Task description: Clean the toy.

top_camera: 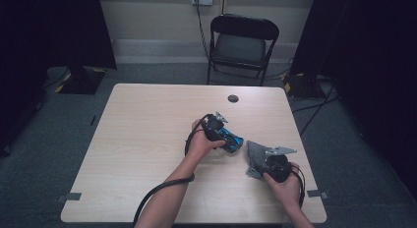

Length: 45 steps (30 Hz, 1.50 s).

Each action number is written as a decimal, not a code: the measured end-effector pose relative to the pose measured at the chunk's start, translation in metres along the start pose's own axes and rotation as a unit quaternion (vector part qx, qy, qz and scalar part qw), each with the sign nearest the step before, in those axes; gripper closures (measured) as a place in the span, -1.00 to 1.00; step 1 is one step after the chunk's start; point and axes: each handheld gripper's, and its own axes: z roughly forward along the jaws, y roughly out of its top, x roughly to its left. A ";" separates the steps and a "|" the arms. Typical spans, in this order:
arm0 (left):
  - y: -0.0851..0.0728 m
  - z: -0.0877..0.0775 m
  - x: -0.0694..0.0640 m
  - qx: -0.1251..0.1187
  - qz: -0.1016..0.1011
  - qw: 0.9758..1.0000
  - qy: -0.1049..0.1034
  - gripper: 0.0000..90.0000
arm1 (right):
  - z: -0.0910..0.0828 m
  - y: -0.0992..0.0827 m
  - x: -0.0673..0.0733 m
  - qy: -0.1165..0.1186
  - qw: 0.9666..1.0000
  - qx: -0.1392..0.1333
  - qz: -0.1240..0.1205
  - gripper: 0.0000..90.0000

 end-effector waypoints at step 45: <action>0.001 0.001 -0.005 0.005 -0.002 1.000 0.004 -0.87 | 0.024 0.024 0.013 -0.004 0.999 -0.008 -0.040 0.39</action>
